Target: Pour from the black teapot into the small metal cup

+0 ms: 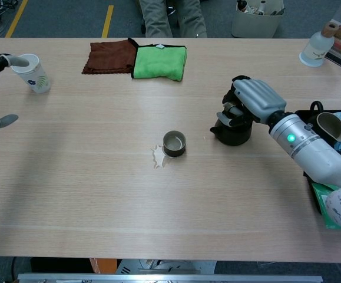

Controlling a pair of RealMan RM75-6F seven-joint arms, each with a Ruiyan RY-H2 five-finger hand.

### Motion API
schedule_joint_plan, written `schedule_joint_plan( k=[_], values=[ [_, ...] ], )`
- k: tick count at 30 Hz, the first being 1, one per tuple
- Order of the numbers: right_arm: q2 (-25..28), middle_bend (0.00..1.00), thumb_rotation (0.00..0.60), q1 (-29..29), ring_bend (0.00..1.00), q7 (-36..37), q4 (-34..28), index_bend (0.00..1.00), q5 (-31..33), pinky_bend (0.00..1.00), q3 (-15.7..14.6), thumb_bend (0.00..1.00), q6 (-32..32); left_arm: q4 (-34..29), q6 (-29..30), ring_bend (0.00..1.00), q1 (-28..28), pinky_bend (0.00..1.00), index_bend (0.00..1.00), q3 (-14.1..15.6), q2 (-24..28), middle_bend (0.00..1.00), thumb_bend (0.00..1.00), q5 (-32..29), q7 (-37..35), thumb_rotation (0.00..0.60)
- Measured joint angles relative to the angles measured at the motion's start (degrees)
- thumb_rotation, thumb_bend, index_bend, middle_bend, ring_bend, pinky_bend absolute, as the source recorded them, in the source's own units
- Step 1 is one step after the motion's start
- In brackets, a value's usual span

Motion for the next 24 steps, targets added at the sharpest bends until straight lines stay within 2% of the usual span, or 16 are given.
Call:
schedule_joint_plan(
  k=[12, 14, 19, 24],
  values=[
    [-0.1, 0.7, 0.577, -0.6, 0.72, -0.4, 1.0, 0.85, -1.2, 0.1, -0.4, 0.33, 0.0, 0.1, -0.5, 0.12, -0.3, 0.16, 0.11, 0.1, -0.2, 0.12, 0.25, -0.3, -0.2, 0.6],
    [-0.2, 0.7, 0.576, -0.6, 0.71, -0.4, 1.1, 0.85, -1.3, 0.09, -0.4, 0.29, -0.1, 0.1, -0.8, 0.12, -0.3, 0.16, 0.11, 0.1, -0.1, 0.12, 0.25, -0.5, -0.7, 0.6],
    [-0.2, 0.68, 0.575, -0.7, 0.69, 0.3, 1.0, 0.83, -1.4, 0.07, -0.2, 0.01, -0.2, 0.2, -1.0, 0.12, -0.5, 0.16, 0.11, 0.1, -0.1, 0.12, 0.25, -0.6, -1.2, 0.6],
    [0.1, 0.68, 0.541, -0.7, 0.68, 1.9, 0.6, 0.82, -1.7, 0.05, -0.1, 0.0, -0.5, 0.4, -1.2, 0.12, -0.6, 0.16, 0.11, 0.2, -0.2, 0.12, 0.25, -0.7, -1.2, 0.6]
  ],
)
